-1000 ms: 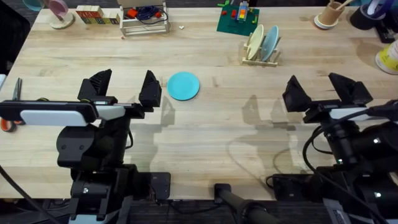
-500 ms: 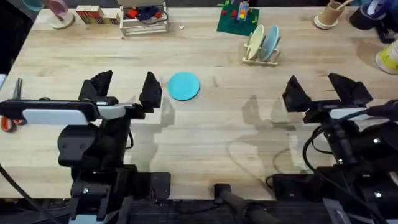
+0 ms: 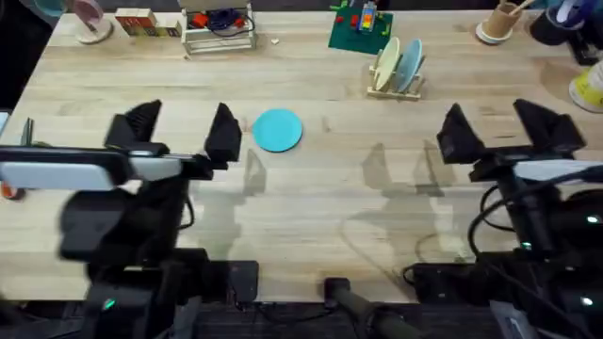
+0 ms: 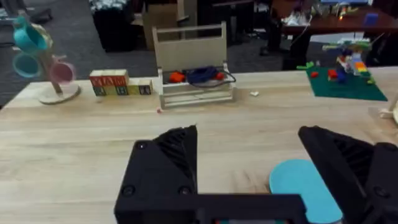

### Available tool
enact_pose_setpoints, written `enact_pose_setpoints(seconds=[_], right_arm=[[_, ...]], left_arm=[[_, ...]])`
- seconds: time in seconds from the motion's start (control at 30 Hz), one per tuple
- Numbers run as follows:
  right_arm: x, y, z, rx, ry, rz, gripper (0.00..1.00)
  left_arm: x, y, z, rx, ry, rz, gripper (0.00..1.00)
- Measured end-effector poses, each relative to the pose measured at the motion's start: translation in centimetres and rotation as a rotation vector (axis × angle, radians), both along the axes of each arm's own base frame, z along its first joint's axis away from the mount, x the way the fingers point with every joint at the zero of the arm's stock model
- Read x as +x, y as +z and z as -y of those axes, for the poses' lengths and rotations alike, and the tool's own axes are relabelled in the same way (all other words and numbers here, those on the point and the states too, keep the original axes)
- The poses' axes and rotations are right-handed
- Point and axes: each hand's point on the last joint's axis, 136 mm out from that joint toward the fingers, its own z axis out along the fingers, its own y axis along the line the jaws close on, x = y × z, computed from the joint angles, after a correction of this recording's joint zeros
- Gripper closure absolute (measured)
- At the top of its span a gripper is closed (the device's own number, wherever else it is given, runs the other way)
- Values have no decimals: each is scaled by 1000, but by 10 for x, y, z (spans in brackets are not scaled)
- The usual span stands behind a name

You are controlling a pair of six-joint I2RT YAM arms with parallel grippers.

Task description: Pick up the plates from the table one by one and place each into a slot on the dish rack.

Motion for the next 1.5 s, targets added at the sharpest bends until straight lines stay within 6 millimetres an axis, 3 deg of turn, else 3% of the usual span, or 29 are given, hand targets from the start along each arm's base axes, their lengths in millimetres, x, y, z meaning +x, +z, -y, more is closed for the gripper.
enact_pose_setpoints(seconds=[0.33,0.5,0.67,0.97,1.13,1.5], right_arm=[[-35,94,0,-2,0,99,10],[-54,128,0,-3,-1,59,8],[-55,153,-1,-4,6,-50,9],[-47,158,-5,-6,32,-408,9],[-35,158,-5,-10,36,-576,10],[-2,115,-6,-6,41,-901,9]], left_arm=[[-46,127,-4,4,24,151,8],[-51,167,-6,5,38,93,8],[-47,194,-5,6,30,-54,8],[-54,197,-1,-13,12,-401,9],[-46,193,2,-27,-3,-531,9],[-21,149,8,-48,-31,-818,8]])
